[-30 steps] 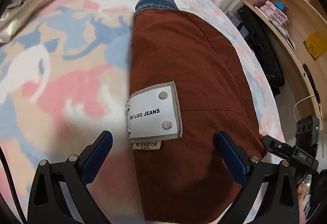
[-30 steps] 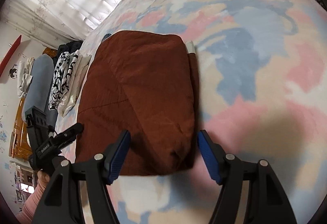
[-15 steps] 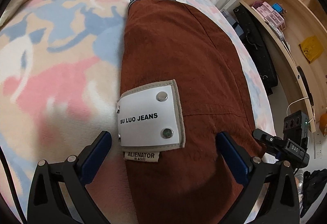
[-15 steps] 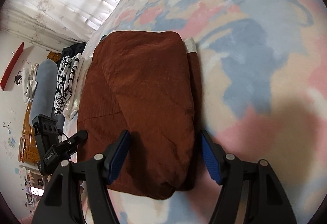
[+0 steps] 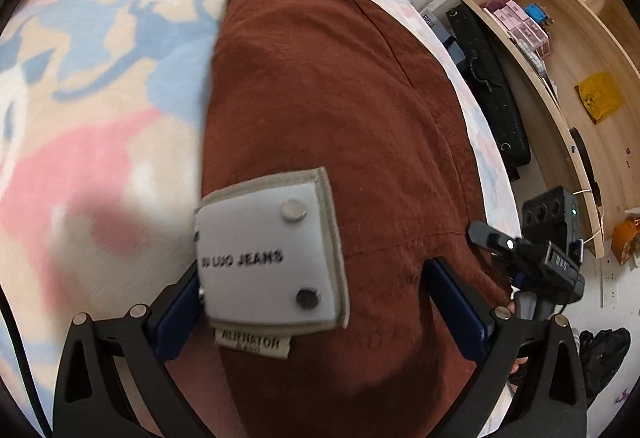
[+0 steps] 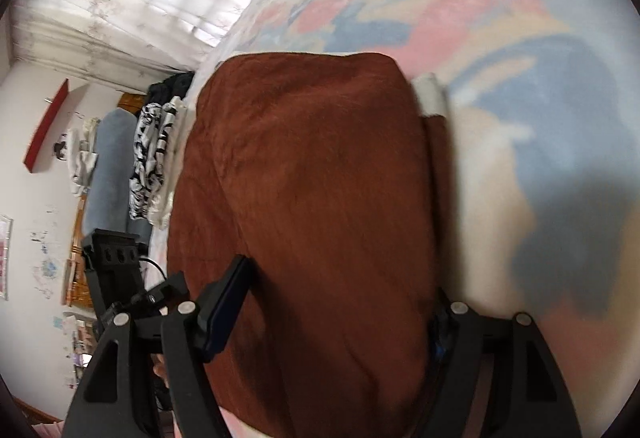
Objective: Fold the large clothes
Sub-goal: 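Grasp the brown bundle with both tools and lift it, then carry the brown bundle with both tools toward the folded clothes stack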
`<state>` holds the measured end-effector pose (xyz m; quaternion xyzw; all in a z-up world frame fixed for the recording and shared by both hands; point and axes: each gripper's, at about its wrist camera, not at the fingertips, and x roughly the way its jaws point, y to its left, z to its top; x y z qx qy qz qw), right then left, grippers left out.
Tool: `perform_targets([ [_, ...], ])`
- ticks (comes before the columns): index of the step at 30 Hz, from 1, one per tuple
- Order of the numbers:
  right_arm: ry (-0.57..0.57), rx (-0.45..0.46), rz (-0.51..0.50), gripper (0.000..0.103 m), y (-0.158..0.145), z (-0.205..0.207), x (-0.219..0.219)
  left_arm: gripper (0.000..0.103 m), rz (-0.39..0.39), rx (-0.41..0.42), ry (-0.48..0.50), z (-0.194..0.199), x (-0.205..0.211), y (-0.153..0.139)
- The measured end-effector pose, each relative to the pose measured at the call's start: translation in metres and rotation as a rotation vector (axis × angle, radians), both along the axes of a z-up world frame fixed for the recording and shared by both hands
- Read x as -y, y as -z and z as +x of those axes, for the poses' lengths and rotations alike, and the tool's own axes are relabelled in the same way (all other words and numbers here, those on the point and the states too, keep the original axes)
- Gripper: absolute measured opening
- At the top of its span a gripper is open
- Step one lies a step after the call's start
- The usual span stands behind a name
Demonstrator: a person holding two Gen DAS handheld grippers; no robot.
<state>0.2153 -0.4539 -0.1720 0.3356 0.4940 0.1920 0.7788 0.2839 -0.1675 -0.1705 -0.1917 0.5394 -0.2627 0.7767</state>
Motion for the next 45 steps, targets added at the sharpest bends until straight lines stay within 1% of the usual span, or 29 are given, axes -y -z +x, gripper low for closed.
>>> perform_targets([
  [2, 0.003, 0.009, 0.004, 0.069, 0.001, 0.006, -0.003, 0.103, -0.010, -0.010, -0.003, 0.005, 0.002, 0.001],
  [5, 0.003, 0.036, -0.026, 0.052, -0.004, 0.008, -0.011, 0.102, -0.019, -0.025, -0.022, 0.009, 0.004, 0.000],
  [6, 0.005, 0.053, -0.020, 0.041, -0.007, 0.004, -0.013, 0.099, -0.009, -0.011, -0.023, 0.007, 0.005, -0.003],
  [7, 0.006, 0.066, -0.016, 0.029, -0.011, 0.001, -0.016, 0.094, 0.015, 0.015, -0.020, 0.004, 0.008, -0.007],
  [8, 0.003, 0.083, -0.022, 0.025, -0.016, -0.003, -0.018, 0.091, 0.034, 0.040, -0.019, 0.003, 0.010, -0.010],
  [10, 0.002, 0.131, -0.090, 0.019, -0.035, -0.013, -0.031, 0.078, 0.074, 0.114, -0.011, -0.008, 0.012, -0.023],
  [11, 0.002, 0.150, -0.112, 0.018, -0.042, -0.016, -0.035, 0.076, 0.087, 0.141, -0.009, -0.013, 0.012, -0.030],
  [13, -0.006, 0.196, -0.161, 0.017, -0.060, -0.030, -0.049, 0.071, 0.099, 0.164, -0.010, -0.024, 0.007, -0.041],
  [16, -0.022, 0.235, -0.224, 0.017, -0.080, -0.051, -0.072, 0.069, 0.103, 0.189, -0.009, -0.046, -0.012, -0.058],
  [19, -0.043, 0.266, -0.232, 0.017, -0.097, -0.074, -0.094, 0.069, 0.101, 0.204, -0.017, -0.070, -0.035, -0.076],
  [22, -0.074, 0.299, -0.231, 0.017, -0.115, -0.095, -0.122, 0.069, 0.111, 0.228, -0.037, -0.093, -0.062, -0.101],
  [26, -0.124, 0.347, -0.227, 0.017, -0.139, -0.113, -0.162, 0.069, 0.113, 0.258, -0.076, -0.120, -0.114, -0.136],
  [27, -0.143, 0.367, -0.220, 0.017, -0.149, -0.115, -0.177, 0.069, 0.111, 0.266, -0.088, -0.124, -0.128, -0.145],
  [29, -0.167, 0.397, -0.211, 0.017, -0.165, -0.117, -0.198, 0.069, 0.107, 0.294, -0.116, -0.132, -0.160, -0.166],
  [30, -0.179, 0.414, -0.207, 0.017, -0.173, -0.117, -0.209, 0.069, 0.106, 0.305, -0.127, -0.137, -0.176, -0.171],
  [32, -0.199, 0.453, -0.205, 0.017, -0.191, -0.116, -0.235, 0.069, 0.115, 0.338, -0.154, -0.138, -0.204, -0.193],
  [33, -0.209, 0.471, -0.196, 0.017, -0.202, -0.111, -0.252, 0.069, 0.120, 0.352, -0.164, -0.137, -0.222, -0.201],
  [35, -0.222, 0.495, -0.187, 0.017, -0.215, -0.103, -0.273, 0.069, 0.140, 0.384, -0.187, -0.130, -0.254, -0.221],
  [39, -0.256, 0.547, -0.177, 0.017, -0.243, -0.068, -0.324, 0.069, 0.168, 0.419, -0.220, -0.098, -0.303, -0.251],
  [41, -0.265, 0.573, -0.177, 0.017, -0.257, -0.036, -0.349, 0.069, 0.193, 0.436, -0.226, -0.071, -0.326, -0.267],
  [44, -0.266, 0.596, -0.177, 0.017, -0.267, 0.005, -0.374, 0.069, 0.209, 0.457, -0.238, -0.025, -0.359, -0.283],
  [45, -0.265, 0.610, -0.180, 0.017, -0.272, 0.026, -0.386, 0.069, 0.211, 0.464, -0.243, -0.007, -0.370, -0.288],
])
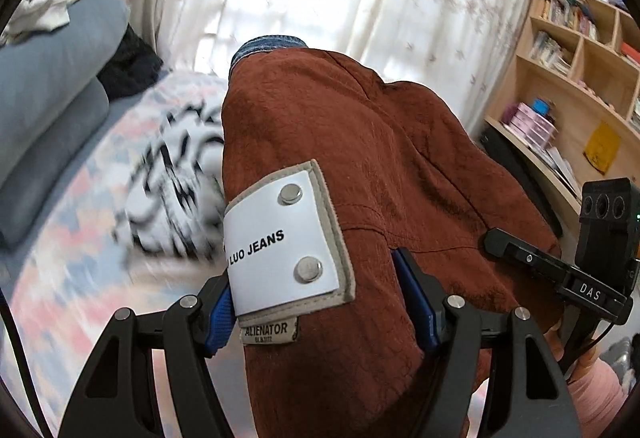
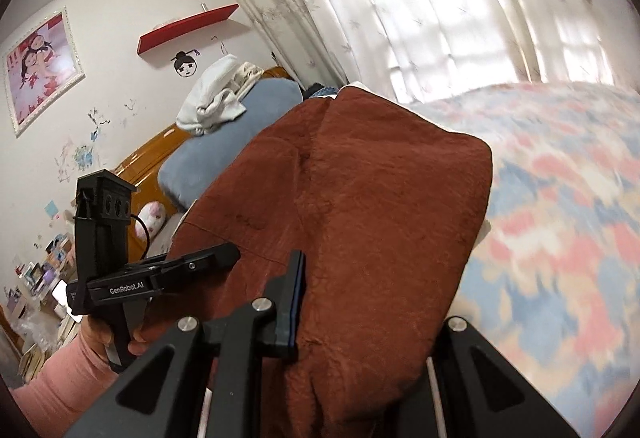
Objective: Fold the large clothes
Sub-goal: 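Carry the brown bundle with both tools toward the folded clothes stack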
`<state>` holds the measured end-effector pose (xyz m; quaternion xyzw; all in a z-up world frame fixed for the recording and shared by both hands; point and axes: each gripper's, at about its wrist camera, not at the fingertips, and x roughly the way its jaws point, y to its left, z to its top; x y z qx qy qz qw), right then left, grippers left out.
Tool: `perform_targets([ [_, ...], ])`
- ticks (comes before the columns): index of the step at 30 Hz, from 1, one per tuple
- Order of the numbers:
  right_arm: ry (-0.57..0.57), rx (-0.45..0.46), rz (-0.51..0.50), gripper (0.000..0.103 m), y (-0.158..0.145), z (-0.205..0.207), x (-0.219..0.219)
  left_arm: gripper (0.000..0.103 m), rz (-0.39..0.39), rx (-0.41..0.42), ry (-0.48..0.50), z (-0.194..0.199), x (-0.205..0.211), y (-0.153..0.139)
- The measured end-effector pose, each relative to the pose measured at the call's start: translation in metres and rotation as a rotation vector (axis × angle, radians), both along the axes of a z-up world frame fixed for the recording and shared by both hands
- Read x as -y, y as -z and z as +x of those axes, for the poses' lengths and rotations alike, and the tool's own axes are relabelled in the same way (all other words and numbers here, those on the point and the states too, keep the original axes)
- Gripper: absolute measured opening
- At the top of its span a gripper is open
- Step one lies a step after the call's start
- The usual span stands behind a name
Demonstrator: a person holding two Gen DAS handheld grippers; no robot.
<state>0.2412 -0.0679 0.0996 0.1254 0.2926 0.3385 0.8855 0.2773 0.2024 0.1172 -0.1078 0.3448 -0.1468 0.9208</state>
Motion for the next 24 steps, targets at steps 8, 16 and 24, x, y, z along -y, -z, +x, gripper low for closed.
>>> perform_targets([
  [8, 0.027, 0.044, 0.062, 0.017, 0.003, 0.133, -0.060, 0.069, 0.056, 0.034, -0.005, 0.138, -0.067, -0.001],
  [16, 0.064, -0.053, 0.123, 0.017, 0.071, 0.226, -0.107, 0.070, 0.099, -0.087, -0.016, 0.239, -0.113, 0.065],
  [24, 0.137, -0.152, 0.105, 0.025, 0.161, 0.245, -0.111, 0.094, 0.106, -0.077, -0.092, 0.254, -0.115, 0.132],
])
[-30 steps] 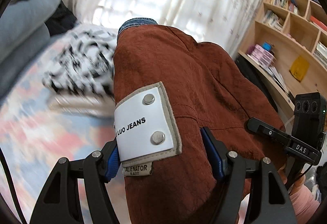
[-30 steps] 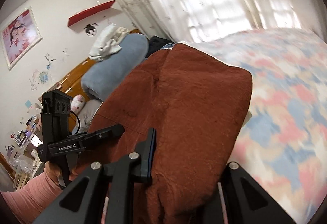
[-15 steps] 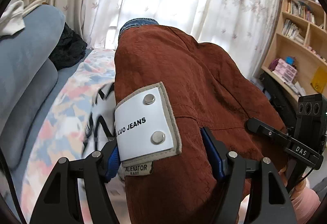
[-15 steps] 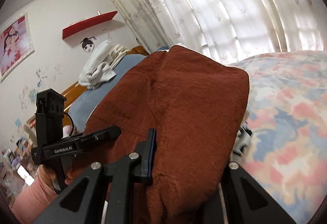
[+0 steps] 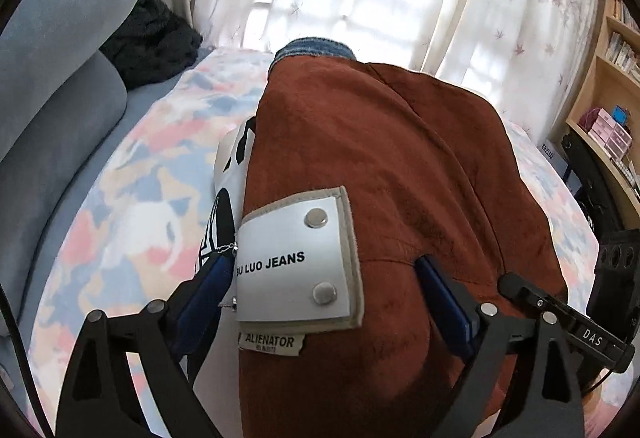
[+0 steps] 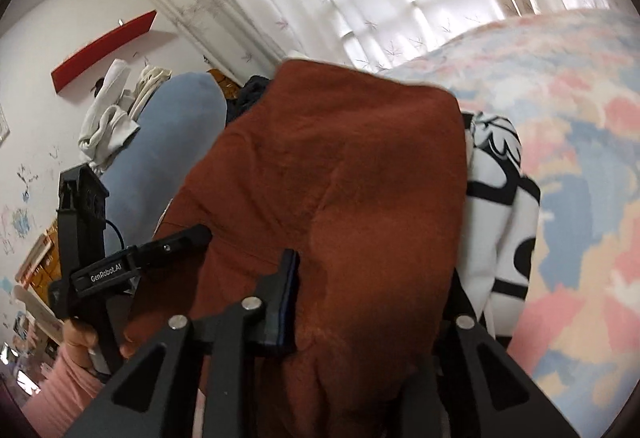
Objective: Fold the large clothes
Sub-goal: 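Carry the brown bundle with both tools toward the folded clothes stack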
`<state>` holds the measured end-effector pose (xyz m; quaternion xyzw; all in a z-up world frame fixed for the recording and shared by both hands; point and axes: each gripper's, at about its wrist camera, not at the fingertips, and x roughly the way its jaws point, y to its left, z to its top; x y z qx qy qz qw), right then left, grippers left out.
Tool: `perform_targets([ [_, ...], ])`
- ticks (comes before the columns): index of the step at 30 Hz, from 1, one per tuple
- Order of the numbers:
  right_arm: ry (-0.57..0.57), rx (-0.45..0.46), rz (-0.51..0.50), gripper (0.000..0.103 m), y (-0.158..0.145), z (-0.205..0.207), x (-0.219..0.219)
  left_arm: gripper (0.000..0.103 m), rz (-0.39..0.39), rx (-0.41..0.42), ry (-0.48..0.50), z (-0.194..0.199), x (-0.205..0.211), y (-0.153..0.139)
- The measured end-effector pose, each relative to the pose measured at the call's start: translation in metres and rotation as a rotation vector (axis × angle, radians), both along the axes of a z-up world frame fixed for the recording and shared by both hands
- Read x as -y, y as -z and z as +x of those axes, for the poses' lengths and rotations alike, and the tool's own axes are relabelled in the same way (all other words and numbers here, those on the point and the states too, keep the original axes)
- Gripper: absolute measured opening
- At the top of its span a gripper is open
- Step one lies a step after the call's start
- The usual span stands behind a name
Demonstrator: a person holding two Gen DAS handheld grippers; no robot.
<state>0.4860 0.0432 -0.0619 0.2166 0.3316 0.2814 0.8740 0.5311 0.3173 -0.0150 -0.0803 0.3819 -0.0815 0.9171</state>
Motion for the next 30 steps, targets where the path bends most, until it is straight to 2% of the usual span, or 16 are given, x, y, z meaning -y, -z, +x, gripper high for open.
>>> perform_targets([
  [2, -0.005, -0.009, 0.013, 0.025, 0.003, -0.001, 0.004, 0.093, 0.015, 0.024, -0.013, -0.002, 0.000, -0.003],
  [5, -0.010, -0.020, 0.016, 0.028, 0.001, 0.000, 0.006, 0.095, 0.007, 0.083, -0.086, -0.007, -0.008, -0.014],
  [7, -0.012, -0.026, 0.029, 0.035, -0.004, -0.004, 0.013, 0.095, -0.011, 0.104, -0.142, -0.010, -0.017, -0.020],
  [11, -0.012, -0.018, 0.078, 0.041, -0.024, -0.006, 0.033, 0.095, -0.022, 0.142, -0.195, -0.019, -0.024, -0.037],
  [12, 0.019, -0.023, 0.096, 0.042, -0.030, -0.003, 0.044, 0.093, -0.012, 0.149, -0.203, -0.020, -0.024, -0.041],
  [14, 0.080, -0.015, 0.095, 0.042, -0.041, 0.002, 0.057, 0.086, 0.013, 0.156, -0.207, -0.020, -0.022, -0.050],
  [16, 0.129, 0.026, 0.056, 0.044, -0.056, 0.007, 0.060, 0.058, 0.028, 0.147, -0.191, -0.018, -0.017, -0.058],
  [18, 0.109, 0.073, 0.017, 0.044, -0.071, 0.011, 0.052, 0.044, 0.038, 0.128, -0.173, -0.012, -0.010, -0.062],
  [19, 0.093, 0.084, -0.006, 0.043, -0.077, 0.013, 0.045, 0.043, 0.036, 0.122, -0.161, -0.010, -0.006, -0.063],
  [22, 0.068, 0.083, -0.048, 0.042, -0.085, 0.024, 0.019, 0.043, 0.059, 0.096, -0.135, -0.001, 0.009, -0.057],
  [26, 0.081, 0.005, -0.155, 0.042, -0.070, 0.046, -0.008, 0.042, 0.186, 0.054, -0.145, 0.009, 0.022, -0.038],
  [29, 0.112, -0.052, -0.256, 0.039, -0.048, 0.057, -0.013, 0.048, 0.167, 0.023, -0.155, 0.014, 0.015, -0.028],
  [30, 0.111, -0.055, -0.275, 0.039, -0.043, 0.058, -0.013, 0.053, 0.152, 0.009, -0.168, 0.016, 0.012, -0.024],
])
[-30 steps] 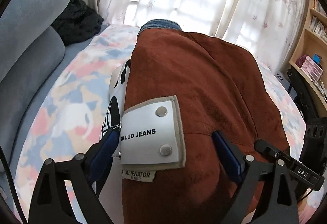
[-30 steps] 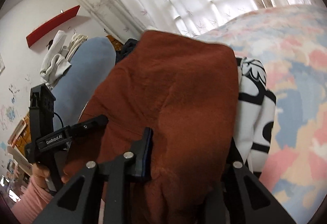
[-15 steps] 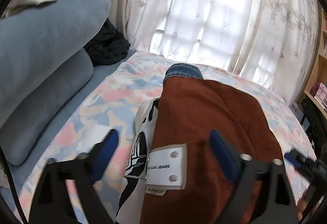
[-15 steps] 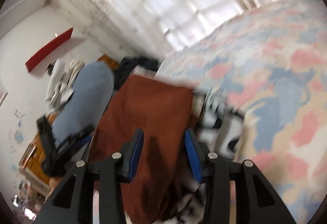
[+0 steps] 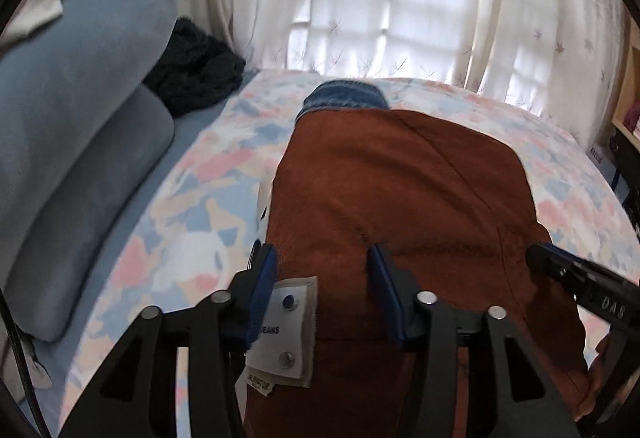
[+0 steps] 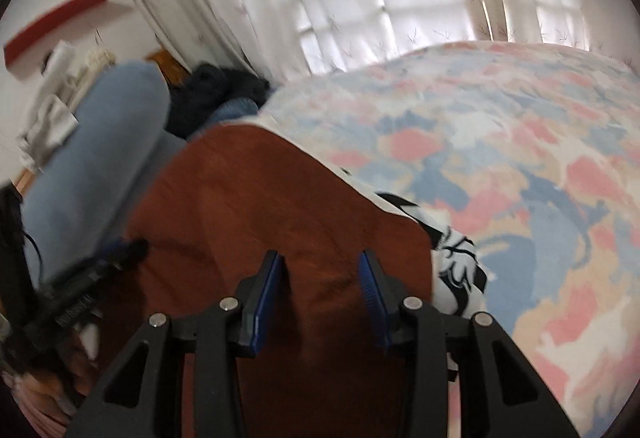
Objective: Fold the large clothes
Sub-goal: 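Carry the brown bundle with both tools toward the folded clothes stack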
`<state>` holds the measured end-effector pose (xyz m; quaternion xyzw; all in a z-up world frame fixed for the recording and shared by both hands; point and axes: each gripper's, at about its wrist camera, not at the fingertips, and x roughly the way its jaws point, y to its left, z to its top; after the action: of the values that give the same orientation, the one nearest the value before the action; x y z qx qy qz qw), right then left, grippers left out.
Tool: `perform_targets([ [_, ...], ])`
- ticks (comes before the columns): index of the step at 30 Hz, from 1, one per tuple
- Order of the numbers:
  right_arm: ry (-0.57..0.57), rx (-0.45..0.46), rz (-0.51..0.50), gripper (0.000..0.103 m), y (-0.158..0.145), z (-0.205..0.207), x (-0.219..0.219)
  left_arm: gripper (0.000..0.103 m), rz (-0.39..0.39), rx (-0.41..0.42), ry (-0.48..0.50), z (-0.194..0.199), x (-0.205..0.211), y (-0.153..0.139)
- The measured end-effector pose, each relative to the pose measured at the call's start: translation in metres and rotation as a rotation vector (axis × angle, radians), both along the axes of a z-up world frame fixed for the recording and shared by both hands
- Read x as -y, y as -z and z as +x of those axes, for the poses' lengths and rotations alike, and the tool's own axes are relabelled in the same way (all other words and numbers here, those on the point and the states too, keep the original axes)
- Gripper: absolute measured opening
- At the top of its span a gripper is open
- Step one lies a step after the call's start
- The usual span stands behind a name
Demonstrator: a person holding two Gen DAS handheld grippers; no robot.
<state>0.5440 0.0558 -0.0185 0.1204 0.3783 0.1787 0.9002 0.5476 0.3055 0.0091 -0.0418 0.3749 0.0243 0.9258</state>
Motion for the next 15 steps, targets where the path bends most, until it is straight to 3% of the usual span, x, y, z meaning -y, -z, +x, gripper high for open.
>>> perform_targets([
  [3, -0.005, -0.010, -0.002, 0.039, 0.004, -0.003, 0.008, 0.060, -0.057, -0.005, -0.033, 0.000, -0.008, 0.003],
  [7, 0.005, -0.029, 0.026, 0.042, -0.001, -0.012, 0.022, 0.068, -0.064, 0.001, -0.067, -0.013, -0.007, -0.003],
  [13, -0.021, -0.067, 0.023, 0.042, -0.023, -0.049, 0.041, 0.070, -0.083, -0.030, -0.076, -0.051, 0.008, -0.021],
  [15, -0.042, -0.077, 0.025, 0.042, -0.035, -0.070, 0.050, 0.080, -0.105, -0.035, -0.066, -0.069, 0.017, -0.031],
])
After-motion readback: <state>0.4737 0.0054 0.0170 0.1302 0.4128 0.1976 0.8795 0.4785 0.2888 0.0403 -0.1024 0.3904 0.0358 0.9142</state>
